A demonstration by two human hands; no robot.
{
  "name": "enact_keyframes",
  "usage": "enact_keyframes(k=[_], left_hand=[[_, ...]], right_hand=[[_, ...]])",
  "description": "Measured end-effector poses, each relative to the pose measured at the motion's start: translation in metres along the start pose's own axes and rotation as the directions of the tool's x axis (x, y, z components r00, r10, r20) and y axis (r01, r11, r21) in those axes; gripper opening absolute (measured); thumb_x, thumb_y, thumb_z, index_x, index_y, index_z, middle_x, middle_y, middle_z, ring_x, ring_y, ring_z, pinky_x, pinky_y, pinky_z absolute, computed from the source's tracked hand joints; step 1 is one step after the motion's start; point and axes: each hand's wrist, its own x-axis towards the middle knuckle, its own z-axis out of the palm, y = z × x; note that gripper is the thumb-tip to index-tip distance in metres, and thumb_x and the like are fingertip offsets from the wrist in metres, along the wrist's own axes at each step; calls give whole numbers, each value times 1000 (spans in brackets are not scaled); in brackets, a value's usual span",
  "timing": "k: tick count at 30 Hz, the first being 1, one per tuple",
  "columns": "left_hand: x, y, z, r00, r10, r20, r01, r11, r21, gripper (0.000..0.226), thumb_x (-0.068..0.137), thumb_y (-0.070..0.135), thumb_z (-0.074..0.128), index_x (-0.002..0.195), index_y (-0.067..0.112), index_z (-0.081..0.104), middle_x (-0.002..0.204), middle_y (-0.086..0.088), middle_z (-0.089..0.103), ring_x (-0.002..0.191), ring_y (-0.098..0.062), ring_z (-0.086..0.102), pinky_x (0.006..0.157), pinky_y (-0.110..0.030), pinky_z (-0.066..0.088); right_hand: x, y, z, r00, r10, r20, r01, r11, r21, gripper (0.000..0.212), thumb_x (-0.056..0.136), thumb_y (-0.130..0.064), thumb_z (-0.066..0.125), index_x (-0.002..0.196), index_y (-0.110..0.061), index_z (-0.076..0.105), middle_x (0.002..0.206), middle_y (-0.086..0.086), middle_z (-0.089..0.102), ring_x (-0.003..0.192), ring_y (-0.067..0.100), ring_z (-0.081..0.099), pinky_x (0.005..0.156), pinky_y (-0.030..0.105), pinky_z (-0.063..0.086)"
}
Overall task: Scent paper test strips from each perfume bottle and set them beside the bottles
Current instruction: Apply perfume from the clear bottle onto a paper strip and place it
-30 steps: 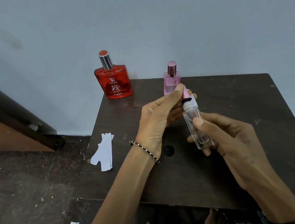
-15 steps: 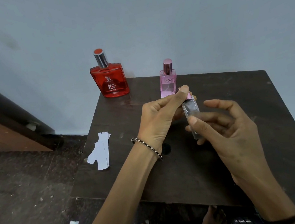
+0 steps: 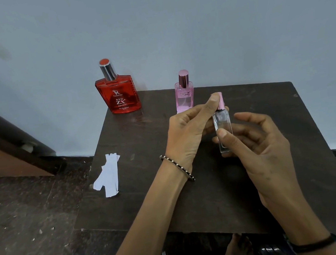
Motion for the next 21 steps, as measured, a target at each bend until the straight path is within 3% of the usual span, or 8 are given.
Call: enact_keyframes(k=[5,9,13,17,19,21], left_hand=[[-3,1,2,1000,-4,-18,4,1000,24,33,92,31,70,98,0,78,98,-17,79,84,-30,73,90,-51,59],[-5,3,6,997,-5,-79,6,1000,12,53,89,33,73,99,-18,67,100,-44,64,82,-36,59,93,-63,52],[-7,2,9,993,1,-118,0,1000,11,55,87,36,75,97,-18,68,107,-46,62,86,-45,64,93,-59,54],[-7,1,9,991,8,-130,-11,1000,-24,49,89,33,74,100,-14,70,108,-49,57,84,-37,59,92,-65,52],[-5,1,8,990,20,-136,-24,999,-28,45,92,35,69,100,-9,73,104,-40,67,88,-39,68,91,-57,56],[-2,1,6,992,1,-123,-5,1000,-30,43,95,41,62,101,2,77,98,-20,78,91,-27,75,82,-37,63]], right_hand=[[-1,1,1,999,-39,-20,37,998,-58,48,80,-35,83,121,-32,58,107,-4,78,96,14,77,71,30,64],[-4,2,2,991,-127,-52,112,966,-233,50,81,-44,82,123,-36,55,109,-13,74,98,5,74,76,36,65],[-7,2,5,971,-229,-66,198,929,-314,49,84,-41,83,122,-40,51,109,-19,72,93,0,74,71,21,62],[-6,2,6,970,-232,-71,200,929,-312,52,84,-39,83,125,-34,51,103,-14,75,95,-3,72,73,13,58],[-6,0,5,970,-233,-67,201,928,-315,53,84,-38,83,125,-33,51,107,-15,74,97,-5,71,75,9,55],[-6,0,4,971,-230,-71,200,935,-293,51,84,-37,83,125,-33,52,105,-18,74,98,-6,71,76,8,54]])
